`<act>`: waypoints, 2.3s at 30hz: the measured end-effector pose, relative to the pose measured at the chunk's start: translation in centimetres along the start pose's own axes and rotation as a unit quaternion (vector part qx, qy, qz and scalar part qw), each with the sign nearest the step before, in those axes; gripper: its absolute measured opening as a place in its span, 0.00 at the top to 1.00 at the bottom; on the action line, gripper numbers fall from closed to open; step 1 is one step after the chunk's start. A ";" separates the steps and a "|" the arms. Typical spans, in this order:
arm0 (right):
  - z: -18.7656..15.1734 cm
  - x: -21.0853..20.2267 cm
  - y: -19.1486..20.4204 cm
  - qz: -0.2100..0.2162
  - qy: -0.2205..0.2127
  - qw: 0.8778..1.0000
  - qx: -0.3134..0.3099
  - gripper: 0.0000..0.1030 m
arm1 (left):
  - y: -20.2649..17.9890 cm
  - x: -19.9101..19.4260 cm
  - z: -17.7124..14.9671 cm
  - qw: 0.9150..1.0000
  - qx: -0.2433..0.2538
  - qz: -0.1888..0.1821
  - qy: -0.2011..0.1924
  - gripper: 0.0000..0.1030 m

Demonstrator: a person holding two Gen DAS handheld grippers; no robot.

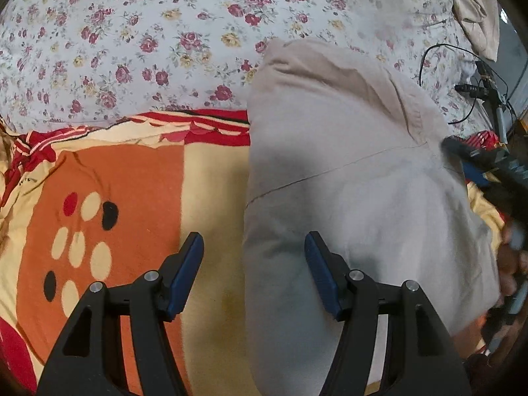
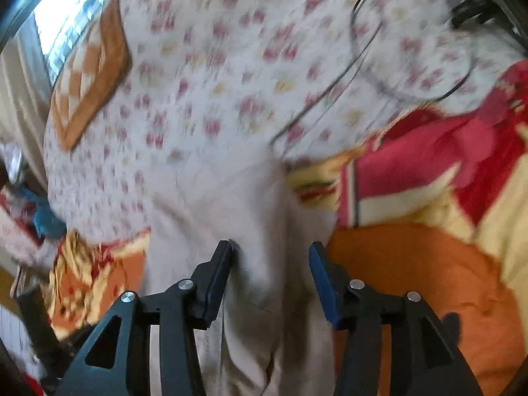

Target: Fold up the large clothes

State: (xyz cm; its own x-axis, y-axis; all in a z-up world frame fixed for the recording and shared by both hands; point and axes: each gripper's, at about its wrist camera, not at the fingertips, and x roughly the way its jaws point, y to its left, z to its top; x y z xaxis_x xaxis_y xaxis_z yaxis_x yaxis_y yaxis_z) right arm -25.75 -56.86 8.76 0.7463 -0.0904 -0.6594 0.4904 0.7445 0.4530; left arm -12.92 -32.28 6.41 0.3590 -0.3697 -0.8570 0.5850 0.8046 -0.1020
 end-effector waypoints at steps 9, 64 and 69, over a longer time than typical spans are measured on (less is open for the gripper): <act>0.9 1.3 9.5 0.032 0.031 0.987 -0.156 0.52 | -0.4 1.0 -0.3 1.000 -0.006 0.008 -0.008 0.37; -6.0 -1.1 -0.4 -0.036 0.056 0.997 -0.045 0.21 | -0.4 0.5 -1.6 0.999 0.031 -0.018 0.002 0.18; -5.4 -0.8 0.0 -0.040 0.042 0.997 -0.044 0.20 | -0.7 0.8 -1.1 0.999 0.037 -0.018 0.002 0.18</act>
State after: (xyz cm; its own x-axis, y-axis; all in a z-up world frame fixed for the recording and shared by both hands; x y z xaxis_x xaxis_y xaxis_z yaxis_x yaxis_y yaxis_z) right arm -28.77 -53.21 5.99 0.6639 -0.0987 -0.7413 0.5026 0.7929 0.3446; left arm -13.85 -32.61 5.21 0.3340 -0.3967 -0.8550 0.6500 0.7539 -0.0958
